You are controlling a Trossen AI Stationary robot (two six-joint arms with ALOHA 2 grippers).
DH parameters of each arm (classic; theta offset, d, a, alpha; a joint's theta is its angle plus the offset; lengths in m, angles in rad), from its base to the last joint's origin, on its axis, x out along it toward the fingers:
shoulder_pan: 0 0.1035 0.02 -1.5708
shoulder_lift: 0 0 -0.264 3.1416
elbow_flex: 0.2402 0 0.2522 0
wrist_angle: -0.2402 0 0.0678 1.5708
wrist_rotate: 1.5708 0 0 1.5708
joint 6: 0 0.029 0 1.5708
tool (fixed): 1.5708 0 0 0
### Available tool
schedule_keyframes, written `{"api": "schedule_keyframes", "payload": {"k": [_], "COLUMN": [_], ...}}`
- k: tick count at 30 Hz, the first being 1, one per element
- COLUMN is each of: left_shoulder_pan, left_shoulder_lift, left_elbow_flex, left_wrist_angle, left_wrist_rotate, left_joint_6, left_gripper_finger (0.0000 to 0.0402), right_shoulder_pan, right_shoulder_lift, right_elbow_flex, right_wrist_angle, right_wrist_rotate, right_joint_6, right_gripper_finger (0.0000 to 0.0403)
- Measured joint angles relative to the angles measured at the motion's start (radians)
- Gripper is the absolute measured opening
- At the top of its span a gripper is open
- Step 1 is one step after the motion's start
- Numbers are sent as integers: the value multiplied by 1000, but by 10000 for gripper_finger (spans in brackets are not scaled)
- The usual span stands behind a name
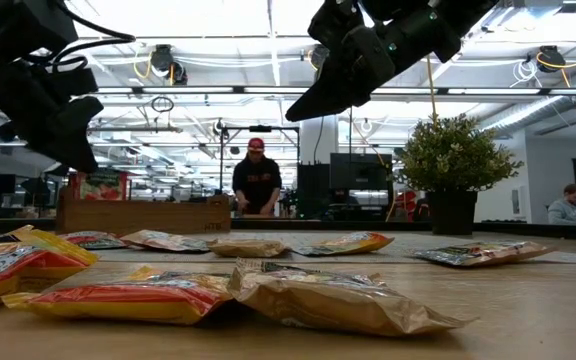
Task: Pick & Place Tea
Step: Put the red tea bag into the left section of the wooden organizer
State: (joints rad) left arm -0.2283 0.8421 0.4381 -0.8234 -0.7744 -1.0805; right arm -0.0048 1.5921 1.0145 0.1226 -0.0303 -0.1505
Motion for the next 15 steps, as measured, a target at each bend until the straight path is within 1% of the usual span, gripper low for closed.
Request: {"api": "schedule_keyframes", "payload": {"k": [5,11,15], "left_shoulder_pan": [0,0,0], "left_shoulder_lift": [0,2,2], "left_elbow_flex": [0,-1,3], "left_wrist_angle": [-12,-60,-55], "left_wrist_rotate": [8,103,102], "left_joint_6": [-35,-109,-104], "left_gripper_finger": [97,97,97], "right_shoulder_pan": [0,0,0], "right_shoulder_lift": [0,0,0], "right_elbow_flex": [0,0,0], "right_wrist_angle": [0,-1,0], "right_wrist_rotate": [0,0,0], "right_joint_6": [0,8,7], "right_gripper_finger": [0,0,0]}}
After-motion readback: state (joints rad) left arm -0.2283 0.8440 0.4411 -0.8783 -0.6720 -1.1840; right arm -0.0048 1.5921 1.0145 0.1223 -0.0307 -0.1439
